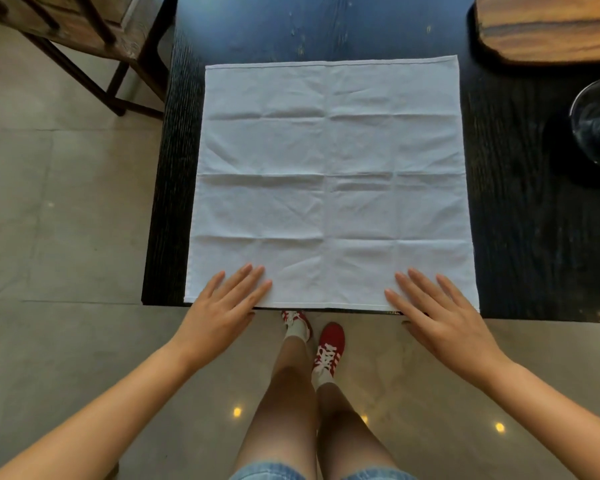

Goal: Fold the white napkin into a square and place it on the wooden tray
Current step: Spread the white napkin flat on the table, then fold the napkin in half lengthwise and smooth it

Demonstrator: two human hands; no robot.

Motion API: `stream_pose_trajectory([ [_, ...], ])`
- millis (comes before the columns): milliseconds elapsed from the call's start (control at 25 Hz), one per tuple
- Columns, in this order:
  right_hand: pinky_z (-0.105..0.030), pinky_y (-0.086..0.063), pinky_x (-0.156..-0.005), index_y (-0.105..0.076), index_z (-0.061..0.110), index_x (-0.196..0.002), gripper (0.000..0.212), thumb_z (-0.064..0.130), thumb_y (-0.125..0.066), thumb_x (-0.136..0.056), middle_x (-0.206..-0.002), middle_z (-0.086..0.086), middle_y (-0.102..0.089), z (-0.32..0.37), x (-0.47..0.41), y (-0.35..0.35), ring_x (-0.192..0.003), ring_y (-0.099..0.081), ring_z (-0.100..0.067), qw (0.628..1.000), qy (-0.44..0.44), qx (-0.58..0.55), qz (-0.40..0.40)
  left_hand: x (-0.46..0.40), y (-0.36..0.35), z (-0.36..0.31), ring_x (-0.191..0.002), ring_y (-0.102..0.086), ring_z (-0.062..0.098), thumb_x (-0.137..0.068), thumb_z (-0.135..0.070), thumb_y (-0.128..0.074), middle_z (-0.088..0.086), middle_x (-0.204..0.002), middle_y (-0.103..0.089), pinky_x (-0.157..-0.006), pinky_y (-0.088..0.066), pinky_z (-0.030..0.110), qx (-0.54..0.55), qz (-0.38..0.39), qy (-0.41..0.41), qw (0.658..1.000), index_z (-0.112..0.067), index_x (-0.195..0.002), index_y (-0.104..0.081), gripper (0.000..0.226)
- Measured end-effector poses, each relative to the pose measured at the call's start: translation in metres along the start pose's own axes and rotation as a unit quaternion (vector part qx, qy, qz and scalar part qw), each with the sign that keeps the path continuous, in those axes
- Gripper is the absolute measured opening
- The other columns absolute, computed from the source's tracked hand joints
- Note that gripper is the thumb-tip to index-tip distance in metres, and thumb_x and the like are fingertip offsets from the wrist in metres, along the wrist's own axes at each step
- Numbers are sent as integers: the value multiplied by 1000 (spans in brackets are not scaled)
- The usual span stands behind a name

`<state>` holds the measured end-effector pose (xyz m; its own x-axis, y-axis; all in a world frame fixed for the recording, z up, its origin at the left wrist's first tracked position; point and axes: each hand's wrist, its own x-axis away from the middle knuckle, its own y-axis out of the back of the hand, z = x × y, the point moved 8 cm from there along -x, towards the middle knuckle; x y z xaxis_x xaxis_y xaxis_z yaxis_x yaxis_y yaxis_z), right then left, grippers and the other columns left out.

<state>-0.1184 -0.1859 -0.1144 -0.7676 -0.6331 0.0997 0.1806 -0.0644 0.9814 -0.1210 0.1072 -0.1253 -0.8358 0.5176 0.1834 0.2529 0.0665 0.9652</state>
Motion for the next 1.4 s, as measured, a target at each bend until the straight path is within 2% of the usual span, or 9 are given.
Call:
stream_pose_trajectory([
  [240,-45,-28,-109,-40,15,-136,53,7,-44,-83,-139,-12,-47,8,11,8,-132,-39,-31,998,20,13,-56,9,9,-7,-131,-40,26,-84,0,-39,8,-141,-46,-103,-39,46,3,-32,-11,999,-15,-135,-45,54],
  [400,-48,-46,-97,-60,9,-118,37,7,-50,-83,-124,-11,-62,12,12,19,-119,-54,-32,997,23,-14,-74,11,13,-8,-125,-47,30,-75,11,-64,11,-134,-53,-98,-41,52,53,-18,-3,998,-11,-127,-55,57],
  [520,-51,-53,-85,-69,7,-101,24,2,-66,-77,-108,-13,-70,11,4,32,-106,-63,-34,995,-19,-79,-57,9,22,-4,-129,-43,23,-91,-12,-48,4,-135,-53,-100,-43,48,125,7,15,992,-16,-126,-57,36],
  [600,-46,-55,-81,-71,11,-100,25,1,-70,-77,-110,-13,-69,4,-2,42,-103,-65,-33,984,-89,-156,-12,6,29,1,-131,-35,7,-96,-23,-36,-7,-137,-49,-108,-37,36,209,56,52,975,-21,-127,-56,37],
  [720,-25,-49,-92,-67,23,-111,24,17,-57,-90,-115,7,-66,-9,-7,51,-105,-63,-10,938,-175,-271,128,2,36,10,-125,-37,-8,-98,-18,-43,-22,-131,-46,-106,-32,16,291,222,101,925,-30,-127,-55,34],
  [880,-21,-48,-92,-66,27,-110,23,23,-55,-90,-101,21,-63,-20,-28,75,-94,-60,4,910,-171,-294,237,-16,58,28,-100,-58,-10,-94,-24,-51,-27,-106,-65,-96,-44,20,310,323,90,890,-32,-115,-65,26],
  [1040,-26,-47,-91,-67,20,-110,23,21,-57,-89,-102,9,-67,-57,-76,113,-93,-62,-8,935,-192,-246,171,-74,113,70,-80,-61,-12,-84,-24,-66,-26,-87,-65,-80,-45,9,279,164,137,936,-22,-99,-72,16],
  [1240,-28,-42,-70,-66,15,-99,15,18,-57,-88,-92,-7,-71,-108,-150,132,-76,-61,-22,960,-211,-170,67,-142,163,107,-79,-64,13,-84,-14,-67,2,-86,-71,-80,-46,24,211,-15,141,967,-10,-95,-73,14],
  [1400,-35,-47,-77,-69,8,-89,11,12,-60,-84,-92,-12,-70,-146,-209,134,-84,-61,-27,964,-215,-154,-21,-186,170,137,-83,-59,16,-84,-9,-65,5,-90,-67,-81,-41,23,185,-107,131,968,-3,-93,-72,13],
])
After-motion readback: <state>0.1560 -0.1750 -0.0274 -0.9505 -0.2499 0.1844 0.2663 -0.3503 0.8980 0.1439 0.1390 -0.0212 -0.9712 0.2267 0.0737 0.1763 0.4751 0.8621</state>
